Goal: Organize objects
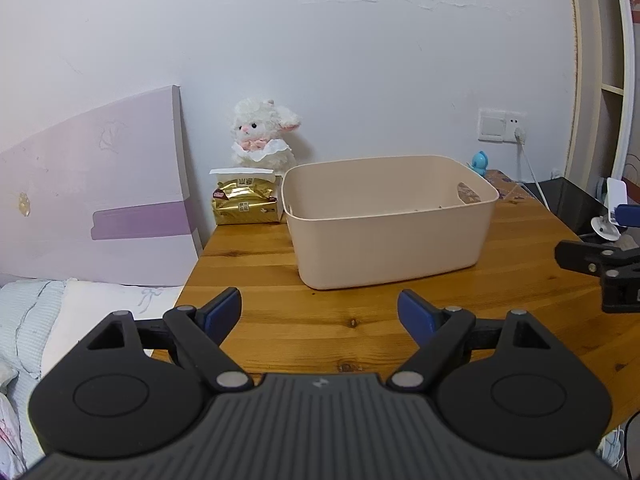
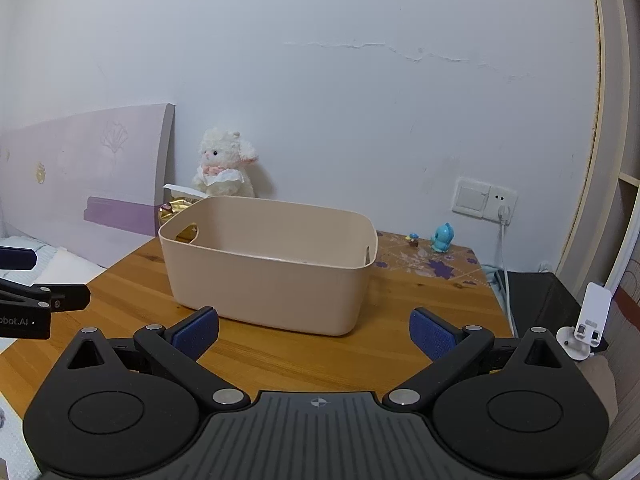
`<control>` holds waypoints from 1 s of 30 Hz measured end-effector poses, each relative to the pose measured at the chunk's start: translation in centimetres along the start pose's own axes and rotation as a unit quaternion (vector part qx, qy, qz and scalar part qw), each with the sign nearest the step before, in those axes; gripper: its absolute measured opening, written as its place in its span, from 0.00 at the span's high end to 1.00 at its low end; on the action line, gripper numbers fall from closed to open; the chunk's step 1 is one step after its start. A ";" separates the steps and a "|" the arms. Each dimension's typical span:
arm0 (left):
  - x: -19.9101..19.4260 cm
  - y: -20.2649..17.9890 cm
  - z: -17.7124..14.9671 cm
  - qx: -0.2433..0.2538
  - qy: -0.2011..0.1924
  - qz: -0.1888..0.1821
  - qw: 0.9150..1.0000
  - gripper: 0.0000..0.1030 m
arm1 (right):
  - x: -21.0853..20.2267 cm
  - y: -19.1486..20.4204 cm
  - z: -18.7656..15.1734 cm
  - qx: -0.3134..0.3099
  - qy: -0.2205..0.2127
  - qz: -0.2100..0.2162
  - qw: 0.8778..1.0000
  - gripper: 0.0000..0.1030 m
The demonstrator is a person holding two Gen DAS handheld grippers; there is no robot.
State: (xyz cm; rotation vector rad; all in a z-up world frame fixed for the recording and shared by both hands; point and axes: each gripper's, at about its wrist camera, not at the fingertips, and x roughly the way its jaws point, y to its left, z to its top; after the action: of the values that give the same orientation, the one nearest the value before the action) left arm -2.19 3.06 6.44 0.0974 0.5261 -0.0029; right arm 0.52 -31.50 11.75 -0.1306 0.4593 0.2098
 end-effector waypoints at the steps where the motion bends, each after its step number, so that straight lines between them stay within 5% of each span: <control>1: -0.1 -0.1 -0.1 0.001 0.002 -0.001 1.000 0.16 | 0.0 0.0 0.0 0.001 0.002 0.002 1.000 0.00; 30: -0.1 0.2 -1.0 -0.015 0.049 -0.015 0.999 0.12 | 0.2 -0.2 -0.9 0.007 0.028 -0.008 1.000 0.00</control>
State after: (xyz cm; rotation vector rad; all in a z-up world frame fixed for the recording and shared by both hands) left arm -2.80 3.30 5.68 0.0605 0.6245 -0.0197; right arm 0.33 -31.76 10.92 -0.1269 0.5160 0.1881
